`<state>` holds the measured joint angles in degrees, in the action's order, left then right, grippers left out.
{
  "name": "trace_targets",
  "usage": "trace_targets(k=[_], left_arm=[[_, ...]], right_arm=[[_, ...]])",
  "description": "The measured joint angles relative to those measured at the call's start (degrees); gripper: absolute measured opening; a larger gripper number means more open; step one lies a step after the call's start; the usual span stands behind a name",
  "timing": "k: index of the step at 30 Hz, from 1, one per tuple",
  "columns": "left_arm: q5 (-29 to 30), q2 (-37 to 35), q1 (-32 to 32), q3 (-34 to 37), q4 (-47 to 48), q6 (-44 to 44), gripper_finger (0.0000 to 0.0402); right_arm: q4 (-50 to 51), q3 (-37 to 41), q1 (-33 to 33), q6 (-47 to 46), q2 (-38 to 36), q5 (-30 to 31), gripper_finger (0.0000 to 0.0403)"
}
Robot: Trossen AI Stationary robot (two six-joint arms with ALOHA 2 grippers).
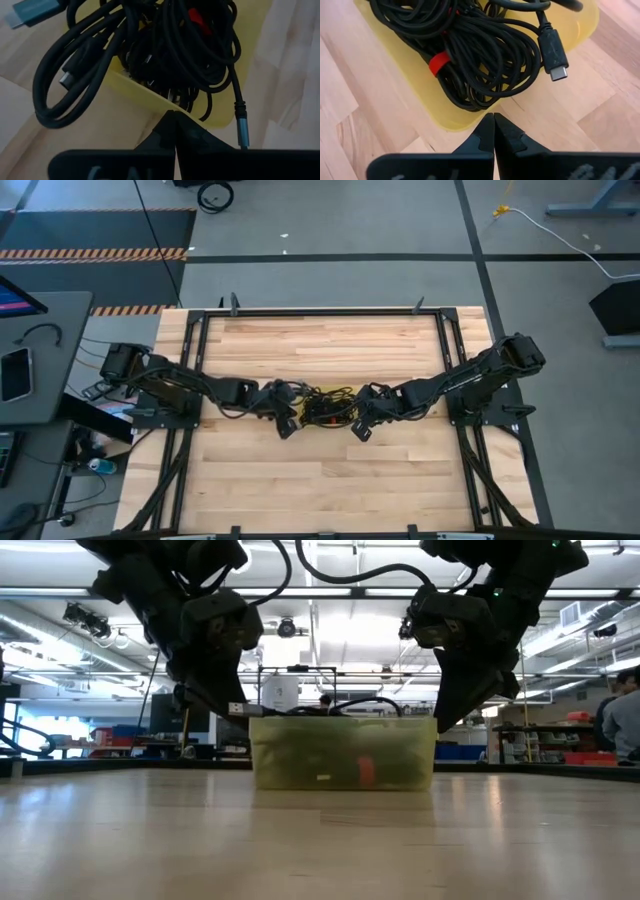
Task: Pick and place USB-C Cables
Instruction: Adjust the yellow bin
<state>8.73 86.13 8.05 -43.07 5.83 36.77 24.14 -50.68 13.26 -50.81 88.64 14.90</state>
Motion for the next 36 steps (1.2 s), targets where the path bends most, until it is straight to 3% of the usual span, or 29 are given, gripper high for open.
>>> trace_targets(k=[36], left_arm=[[0.48, 0.00, -0.32, -0.15, 0.14, -2.49, 0.0002]], right_arm=[[2.73, -0.15, 0.13, 0.01, -3.39, 0.64, 0.0006]])
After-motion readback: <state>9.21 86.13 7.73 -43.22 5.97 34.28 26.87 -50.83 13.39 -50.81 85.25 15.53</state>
